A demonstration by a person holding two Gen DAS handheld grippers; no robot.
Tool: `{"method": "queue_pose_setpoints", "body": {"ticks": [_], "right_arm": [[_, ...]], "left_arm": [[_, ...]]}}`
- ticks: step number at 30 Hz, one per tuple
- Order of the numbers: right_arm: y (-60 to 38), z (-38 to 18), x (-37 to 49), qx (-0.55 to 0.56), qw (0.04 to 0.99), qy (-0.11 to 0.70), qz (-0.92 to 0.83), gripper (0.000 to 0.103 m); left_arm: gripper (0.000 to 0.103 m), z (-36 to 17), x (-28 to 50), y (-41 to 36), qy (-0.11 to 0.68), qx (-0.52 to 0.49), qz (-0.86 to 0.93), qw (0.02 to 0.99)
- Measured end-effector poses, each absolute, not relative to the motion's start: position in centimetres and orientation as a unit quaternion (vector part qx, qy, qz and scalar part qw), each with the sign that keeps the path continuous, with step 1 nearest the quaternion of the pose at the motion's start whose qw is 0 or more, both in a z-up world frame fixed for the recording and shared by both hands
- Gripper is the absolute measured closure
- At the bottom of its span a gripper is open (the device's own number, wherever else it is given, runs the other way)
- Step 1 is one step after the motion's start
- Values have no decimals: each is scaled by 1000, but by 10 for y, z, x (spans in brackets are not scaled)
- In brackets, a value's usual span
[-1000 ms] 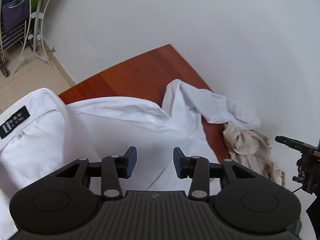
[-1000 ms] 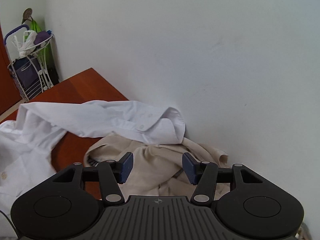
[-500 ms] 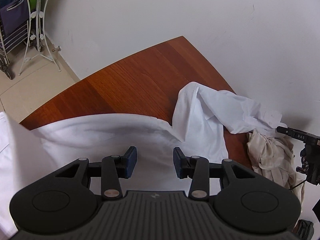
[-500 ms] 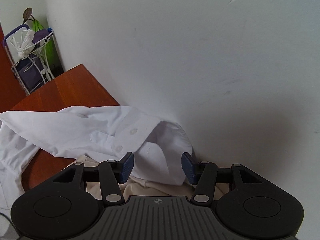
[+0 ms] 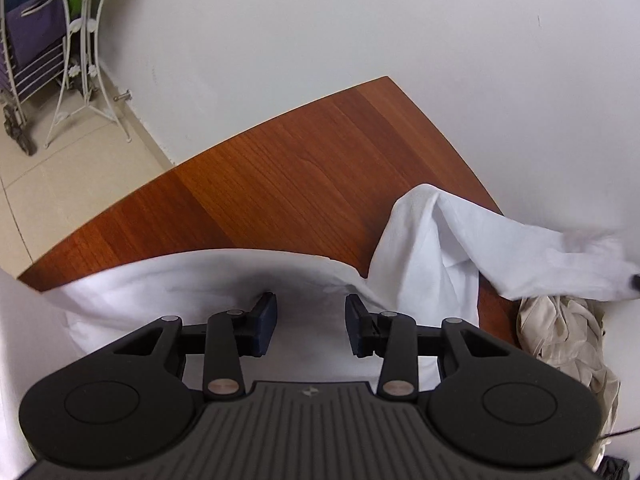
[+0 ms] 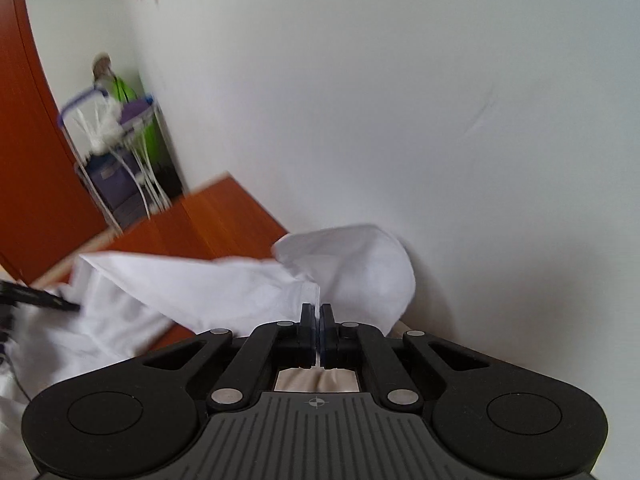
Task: Fold clothes
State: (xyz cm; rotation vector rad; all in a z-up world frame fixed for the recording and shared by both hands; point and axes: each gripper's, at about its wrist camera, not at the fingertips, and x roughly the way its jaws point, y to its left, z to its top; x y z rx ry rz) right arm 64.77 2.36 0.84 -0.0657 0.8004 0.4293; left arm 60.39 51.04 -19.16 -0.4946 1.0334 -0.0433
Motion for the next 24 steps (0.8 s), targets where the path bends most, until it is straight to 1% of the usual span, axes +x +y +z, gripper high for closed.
{"method": "queue_pose_setpoints", "body": {"ticks": [4,9,16,20,24], "right_arm": [[5,55,603,3,922,339,185,99],[-7,102,539,26,942,299,150,99],[15,162,432,48,962,246,111,99],[51,178,360,61,967,236,73,99],[93,167,287,91,965,244,9,99]], "left_arm": [[68,-192,606,512,481,-220,-5,848],[69,-194,606,521,472,-287,29,833],[69,-187,602,550,471,-386,42,792],[68,-183,596,576,468,-433,10,770],[68,-178,591,594,480,-441,-33,758]]}}
